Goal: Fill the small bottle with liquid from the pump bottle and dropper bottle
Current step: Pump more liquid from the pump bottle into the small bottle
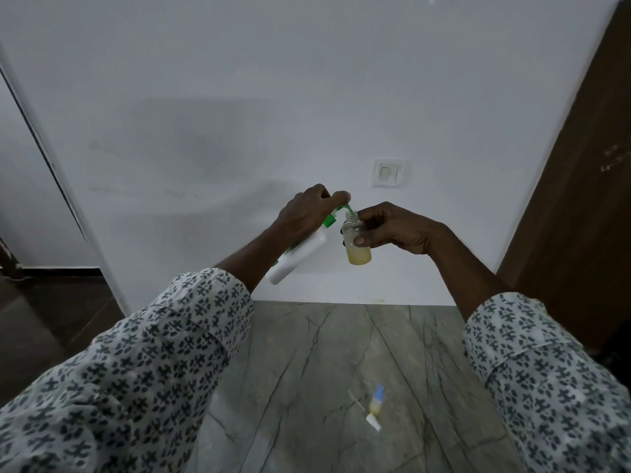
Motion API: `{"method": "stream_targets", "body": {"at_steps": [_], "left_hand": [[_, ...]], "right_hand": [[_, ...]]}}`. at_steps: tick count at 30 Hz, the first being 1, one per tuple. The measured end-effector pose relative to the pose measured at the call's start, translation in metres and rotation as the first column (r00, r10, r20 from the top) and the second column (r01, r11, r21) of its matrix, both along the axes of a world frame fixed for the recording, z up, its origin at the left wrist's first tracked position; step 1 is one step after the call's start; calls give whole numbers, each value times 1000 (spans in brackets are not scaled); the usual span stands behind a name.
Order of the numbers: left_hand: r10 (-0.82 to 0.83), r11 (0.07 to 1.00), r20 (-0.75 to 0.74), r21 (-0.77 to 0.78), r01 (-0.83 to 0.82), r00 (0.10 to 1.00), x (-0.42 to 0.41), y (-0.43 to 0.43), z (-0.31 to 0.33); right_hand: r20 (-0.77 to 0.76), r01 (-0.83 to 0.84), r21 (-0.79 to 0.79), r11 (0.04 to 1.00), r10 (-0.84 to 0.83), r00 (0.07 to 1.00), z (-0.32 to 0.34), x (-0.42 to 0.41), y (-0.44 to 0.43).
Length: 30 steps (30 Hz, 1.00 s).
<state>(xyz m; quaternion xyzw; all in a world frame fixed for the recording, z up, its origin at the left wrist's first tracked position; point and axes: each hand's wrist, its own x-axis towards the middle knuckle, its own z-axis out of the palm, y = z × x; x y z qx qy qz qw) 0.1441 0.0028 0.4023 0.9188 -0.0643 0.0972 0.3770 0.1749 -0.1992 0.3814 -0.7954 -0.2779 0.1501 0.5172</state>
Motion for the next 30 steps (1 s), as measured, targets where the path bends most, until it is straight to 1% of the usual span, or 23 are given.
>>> {"method": "stream_targets", "body": {"at_steps": [10,15,30], "left_hand": [[18,1000,38,2,-18,999,-1,3,-1],[37,999,53,-41,-35,998,-3,5,-2],[29,1000,48,-11,-29,998,-11,1,2]], "right_hand": [[11,3,41,999,-3,1000,0,-6,3],[15,-15,22,1000,14,1000,-3,-8,7],[26,13,49,999,-15,1000,-1,-9,4]]}}
